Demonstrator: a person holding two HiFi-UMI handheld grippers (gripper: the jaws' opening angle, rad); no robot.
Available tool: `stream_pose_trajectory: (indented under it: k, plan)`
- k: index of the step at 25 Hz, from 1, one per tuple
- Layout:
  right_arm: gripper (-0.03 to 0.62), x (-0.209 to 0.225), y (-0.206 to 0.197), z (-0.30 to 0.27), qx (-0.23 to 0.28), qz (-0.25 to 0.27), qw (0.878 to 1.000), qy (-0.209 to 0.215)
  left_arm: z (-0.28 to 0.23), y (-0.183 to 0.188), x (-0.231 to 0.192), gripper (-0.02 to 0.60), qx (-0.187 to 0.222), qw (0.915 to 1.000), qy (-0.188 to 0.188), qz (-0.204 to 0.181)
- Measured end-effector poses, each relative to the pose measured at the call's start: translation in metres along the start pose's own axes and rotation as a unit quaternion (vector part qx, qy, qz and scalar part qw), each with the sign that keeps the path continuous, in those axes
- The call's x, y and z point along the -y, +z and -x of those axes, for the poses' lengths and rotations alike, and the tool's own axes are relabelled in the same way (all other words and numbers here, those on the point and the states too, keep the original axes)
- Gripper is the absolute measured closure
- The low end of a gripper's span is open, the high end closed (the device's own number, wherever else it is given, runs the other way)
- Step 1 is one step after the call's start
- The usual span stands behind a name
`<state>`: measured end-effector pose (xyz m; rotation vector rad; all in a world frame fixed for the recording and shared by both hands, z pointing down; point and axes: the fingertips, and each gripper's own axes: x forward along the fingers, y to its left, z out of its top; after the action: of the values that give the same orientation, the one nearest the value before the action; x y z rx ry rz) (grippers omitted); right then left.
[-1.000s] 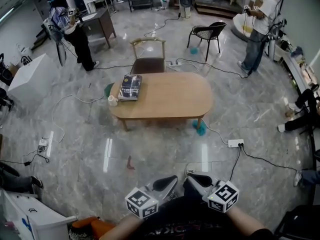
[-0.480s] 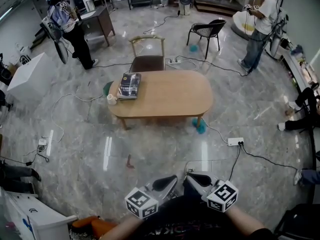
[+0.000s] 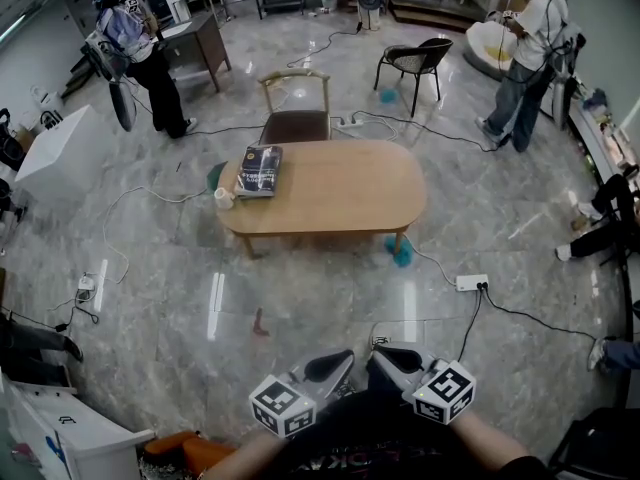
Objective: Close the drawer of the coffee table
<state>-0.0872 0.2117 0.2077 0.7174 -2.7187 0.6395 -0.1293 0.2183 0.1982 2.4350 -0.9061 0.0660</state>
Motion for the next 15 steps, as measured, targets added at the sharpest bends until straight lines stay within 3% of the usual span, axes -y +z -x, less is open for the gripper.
stream_pose_trajectory:
  k: [15]
  plan:
    - [0.594, 0.0034, 0.0002, 0.0048, 0.004, -0.002, 1.000, -0.005, -0.0051, 0.0000, 0.0036, 0.578, -0.001, 1.0000, -0.005, 0.003]
